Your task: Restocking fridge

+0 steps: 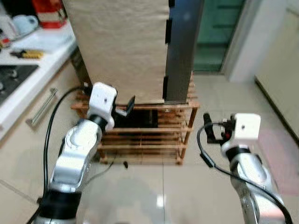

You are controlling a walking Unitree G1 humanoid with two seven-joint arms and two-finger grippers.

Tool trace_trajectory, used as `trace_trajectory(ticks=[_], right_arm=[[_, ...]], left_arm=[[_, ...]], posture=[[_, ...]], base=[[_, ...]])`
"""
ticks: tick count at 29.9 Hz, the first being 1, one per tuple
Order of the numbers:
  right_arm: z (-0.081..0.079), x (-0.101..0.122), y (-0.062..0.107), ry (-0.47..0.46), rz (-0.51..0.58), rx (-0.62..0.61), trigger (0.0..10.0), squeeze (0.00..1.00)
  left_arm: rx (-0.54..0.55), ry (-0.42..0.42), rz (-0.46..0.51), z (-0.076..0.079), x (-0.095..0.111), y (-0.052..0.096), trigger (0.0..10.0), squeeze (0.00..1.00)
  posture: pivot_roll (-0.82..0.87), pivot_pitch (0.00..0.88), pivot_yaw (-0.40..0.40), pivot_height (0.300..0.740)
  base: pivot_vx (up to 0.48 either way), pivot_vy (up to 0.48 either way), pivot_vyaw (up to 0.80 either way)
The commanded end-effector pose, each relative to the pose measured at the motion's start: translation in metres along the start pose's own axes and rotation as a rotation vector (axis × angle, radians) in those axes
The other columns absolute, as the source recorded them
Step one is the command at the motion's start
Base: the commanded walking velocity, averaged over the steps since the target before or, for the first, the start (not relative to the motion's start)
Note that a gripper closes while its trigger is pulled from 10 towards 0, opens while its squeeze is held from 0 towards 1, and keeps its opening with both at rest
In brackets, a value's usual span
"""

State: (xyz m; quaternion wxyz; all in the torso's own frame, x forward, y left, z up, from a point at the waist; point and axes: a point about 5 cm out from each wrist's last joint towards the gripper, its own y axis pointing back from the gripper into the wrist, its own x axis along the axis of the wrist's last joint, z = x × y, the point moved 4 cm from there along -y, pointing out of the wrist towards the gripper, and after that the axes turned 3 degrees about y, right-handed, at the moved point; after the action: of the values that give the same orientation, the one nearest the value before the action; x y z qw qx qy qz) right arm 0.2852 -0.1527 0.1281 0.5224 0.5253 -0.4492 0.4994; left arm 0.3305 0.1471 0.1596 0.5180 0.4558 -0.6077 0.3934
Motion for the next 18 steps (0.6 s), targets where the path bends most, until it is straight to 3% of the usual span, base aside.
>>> trace_trajectory(ticks=[1,8,18], right_arm=[[0.005,0.005,-0.002,0.015,0.006,0.002,10.0,0.00],[-0.001,0.000,-0.007,-0.001,-0.018,0.048,10.0,0.00],[0.003,0.007,-0.006,-0.003,0.014,0.018,10.0,0.00]], left_arm=[[0.015,-0.004,0.022,0.004,0.005,0.001,10.0,0.00],[0.023,-0.029,0.044,0.000,0.014,0.006,10.0,0.00],[0.002,-0.019,0.037,0.004,0.017,0.008,10.0,0.00]], posture=[[0.08,0.000,-0.044,0.740],[0.09,0.000,-0.041,0.740],[0.08,0.000,0.003,0.740]], base=[[0.000,0.472,-0.80],[0.000,0.472,-0.78],[0.000,0.474,0.00]])
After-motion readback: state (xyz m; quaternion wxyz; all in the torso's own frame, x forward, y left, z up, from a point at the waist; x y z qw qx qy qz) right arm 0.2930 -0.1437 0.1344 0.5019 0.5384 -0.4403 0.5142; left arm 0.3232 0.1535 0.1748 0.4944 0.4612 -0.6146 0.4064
